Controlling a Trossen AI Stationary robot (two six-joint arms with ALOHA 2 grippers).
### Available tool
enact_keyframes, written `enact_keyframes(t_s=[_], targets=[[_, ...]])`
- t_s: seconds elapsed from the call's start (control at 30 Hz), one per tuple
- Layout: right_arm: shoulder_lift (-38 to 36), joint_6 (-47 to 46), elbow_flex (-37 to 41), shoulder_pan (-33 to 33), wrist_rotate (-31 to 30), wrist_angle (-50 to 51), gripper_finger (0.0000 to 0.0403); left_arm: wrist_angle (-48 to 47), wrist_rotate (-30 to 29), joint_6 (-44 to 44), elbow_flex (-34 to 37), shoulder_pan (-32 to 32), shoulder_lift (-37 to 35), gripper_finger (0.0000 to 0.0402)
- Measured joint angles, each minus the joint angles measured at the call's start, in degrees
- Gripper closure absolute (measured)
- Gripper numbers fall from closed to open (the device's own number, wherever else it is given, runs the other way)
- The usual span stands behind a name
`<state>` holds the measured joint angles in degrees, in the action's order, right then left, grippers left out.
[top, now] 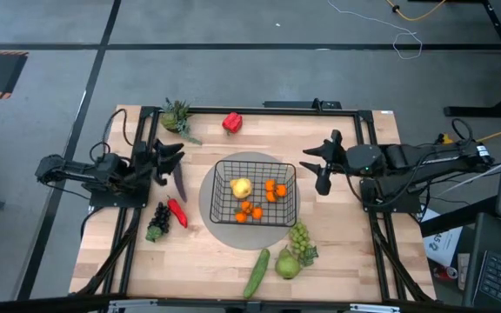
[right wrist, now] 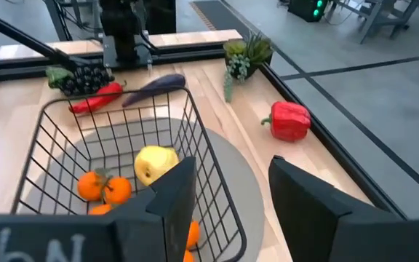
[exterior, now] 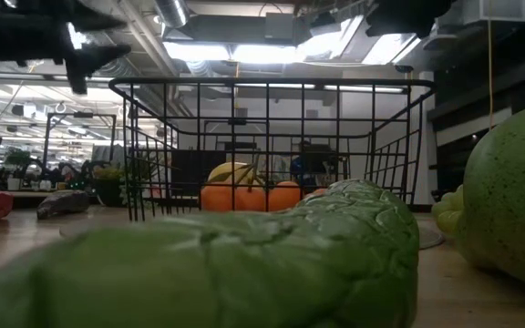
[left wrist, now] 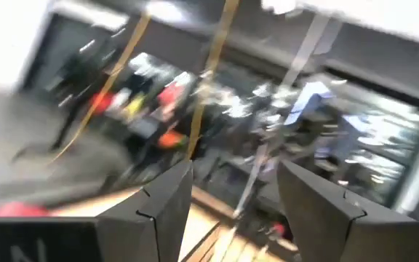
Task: Build produce basket
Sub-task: Put the purple eggplant into the black wire basket
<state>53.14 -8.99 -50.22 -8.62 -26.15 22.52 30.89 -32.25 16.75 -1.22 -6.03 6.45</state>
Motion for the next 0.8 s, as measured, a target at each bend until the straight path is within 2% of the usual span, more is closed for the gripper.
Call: enact_keyframes(t_s=[0.07, 0.17, 0.3, 0.5, 0.7, 0.8], targets=[[0.2, 0.0, 0.0, 0.0, -0.2, 0.0, 0.0228, -11.3, -4.7, 4.7, -2.7, 0.0, 0.3, 0.0204], [0.4, 0.1, 0.0, 0.0, -0.3, 0.1, 0.0228, -33.5, -12.0, 17.7, -9.6, 0.0, 2.5, 0.0205], [0.4, 0.1, 0.0, 0.0, -0.4, 0.1, 0.0228, -55.6, -15.1, 35.8, -17.7, 0.0, 9.8, 0.0205], [0.5, 0.2, 0.0, 0.0, -0.4, 0.1, 0.0228, -68.6, -9.1, 51.9, -23.6, 0.3, 23.3, 0.0205], [0.8, 0.0, 0.0, 0.0, -0.4, 0.1, 0.0228, -73.5, 1.6, 65.4, -25.0, 4.7, 37.2, 0.0205], [0.8, 0.0, 0.0, 0.0, -0.4, 0.1, 0.0228, -74.5, 7.1, 69.1, -25.0, 6.9, 42.6, 0.0205]])
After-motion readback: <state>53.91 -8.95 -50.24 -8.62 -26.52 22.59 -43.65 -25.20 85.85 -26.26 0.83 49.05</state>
